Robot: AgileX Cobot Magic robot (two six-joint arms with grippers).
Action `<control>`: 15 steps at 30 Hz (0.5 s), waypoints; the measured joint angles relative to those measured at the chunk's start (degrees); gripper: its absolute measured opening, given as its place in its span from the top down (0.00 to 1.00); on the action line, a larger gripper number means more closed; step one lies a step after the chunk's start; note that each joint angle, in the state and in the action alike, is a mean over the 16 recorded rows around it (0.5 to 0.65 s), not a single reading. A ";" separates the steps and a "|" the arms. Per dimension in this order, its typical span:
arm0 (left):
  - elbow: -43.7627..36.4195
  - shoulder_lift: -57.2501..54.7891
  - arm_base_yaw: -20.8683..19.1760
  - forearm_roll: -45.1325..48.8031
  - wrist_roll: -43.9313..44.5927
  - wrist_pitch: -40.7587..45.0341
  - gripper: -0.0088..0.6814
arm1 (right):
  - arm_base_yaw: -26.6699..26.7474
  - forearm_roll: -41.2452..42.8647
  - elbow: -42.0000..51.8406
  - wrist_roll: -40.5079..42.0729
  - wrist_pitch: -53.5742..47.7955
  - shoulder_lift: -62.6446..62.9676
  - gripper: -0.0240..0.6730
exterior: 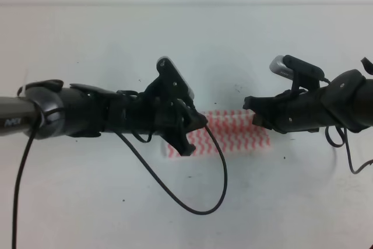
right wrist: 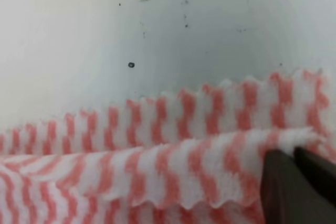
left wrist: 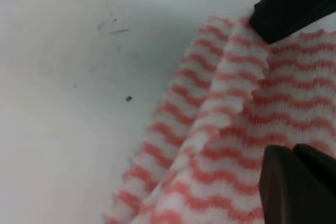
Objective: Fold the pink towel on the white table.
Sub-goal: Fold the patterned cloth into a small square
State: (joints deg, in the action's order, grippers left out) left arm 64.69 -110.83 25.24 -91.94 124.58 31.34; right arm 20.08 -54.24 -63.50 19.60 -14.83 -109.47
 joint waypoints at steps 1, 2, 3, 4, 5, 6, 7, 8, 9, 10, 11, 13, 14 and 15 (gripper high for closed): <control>0.00 -0.54 0.01 0.08 0.27 0.56 0.99 | 0.00 0.00 0.00 0.01 0.00 0.00 0.97; 0.00 -1.06 0.02 0.09 0.55 1.08 0.99 | 0.00 0.00 0.00 0.01 0.00 0.00 0.97; 0.00 -1.54 0.04 0.01 0.82 1.54 0.99 | 0.00 0.01 0.00 0.01 0.01 -0.04 0.97; 0.00 -1.96 0.06 -0.16 1.11 1.96 0.99 | 0.00 0.01 0.00 0.02 0.01 -0.04 0.97; 0.00 -2.33 0.08 -0.44 1.37 2.31 0.99 | 0.00 0.01 0.00 0.02 0.01 -0.04 0.97; 0.00 -2.65 0.11 -0.73 1.57 2.62 0.99 | 0.00 0.01 0.00 0.02 0.01 -0.04 0.97; 0.01 -2.94 0.16 -1.01 1.73 2.90 0.99 | 0.00 0.01 0.00 0.02 0.01 -0.04 0.97; 0.02 -3.19 0.24 -1.28 1.86 3.16 0.99 | 0.00 0.01 0.00 0.02 0.01 -0.04 0.97; 0.02 -3.41 0.35 -1.53 2.01 3.39 0.99 | 0.00 0.01 0.00 0.02 0.01 -0.04 0.97; 0.04 -3.61 0.48 -1.78 2.19 3.57 0.99 | 0.00 0.01 0.00 0.02 0.01 -0.04 0.97; 0.06 -3.77 0.63 -2.01 2.41 3.68 0.99 | 0.00 0.00 0.00 0.02 0.01 0.00 0.97; 0.14 -4.04 1.01 -2.48 2.87 3.61 0.99 | 0.00 0.00 0.00 0.02 0.01 0.00 0.97; 0.20 -4.15 1.22 -2.72 3.07 3.45 0.99 | 0.00 0.00 0.00 0.02 0.01 0.00 0.97; 0.30 -4.27 1.44 -2.93 3.24 3.23 0.99 | 0.00 0.01 0.00 0.02 0.01 -0.04 0.97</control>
State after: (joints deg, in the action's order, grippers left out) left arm 64.99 -115.10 26.69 -94.88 127.82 34.57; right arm 20.08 -54.23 -63.50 19.61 -14.82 -109.51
